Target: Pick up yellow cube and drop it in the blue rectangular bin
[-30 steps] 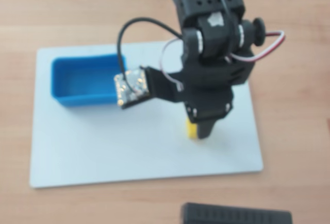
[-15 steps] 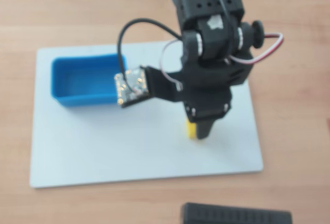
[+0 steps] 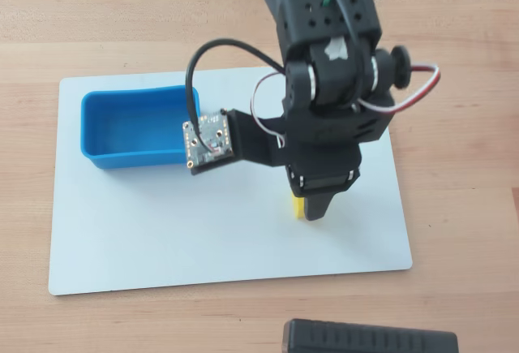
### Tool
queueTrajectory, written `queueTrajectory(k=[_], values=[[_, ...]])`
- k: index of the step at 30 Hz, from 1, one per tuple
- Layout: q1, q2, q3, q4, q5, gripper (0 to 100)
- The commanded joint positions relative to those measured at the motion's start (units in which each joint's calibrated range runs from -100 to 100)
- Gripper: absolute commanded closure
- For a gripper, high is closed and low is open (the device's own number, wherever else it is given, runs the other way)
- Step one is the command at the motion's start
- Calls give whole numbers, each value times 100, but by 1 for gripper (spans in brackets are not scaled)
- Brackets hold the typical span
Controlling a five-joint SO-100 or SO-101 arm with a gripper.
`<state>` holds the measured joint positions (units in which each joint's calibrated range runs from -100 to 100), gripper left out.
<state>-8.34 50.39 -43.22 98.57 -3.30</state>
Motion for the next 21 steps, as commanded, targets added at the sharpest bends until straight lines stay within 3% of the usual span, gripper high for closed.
queueTrajectory(k=[1,5,10,21], values=[[-84,-18,-632,28,-73,79],[-92,-9,-714,28,-68,82],[-67,177,-914,28,-49,93],[-58,-474,-1041,135,-49,95]])
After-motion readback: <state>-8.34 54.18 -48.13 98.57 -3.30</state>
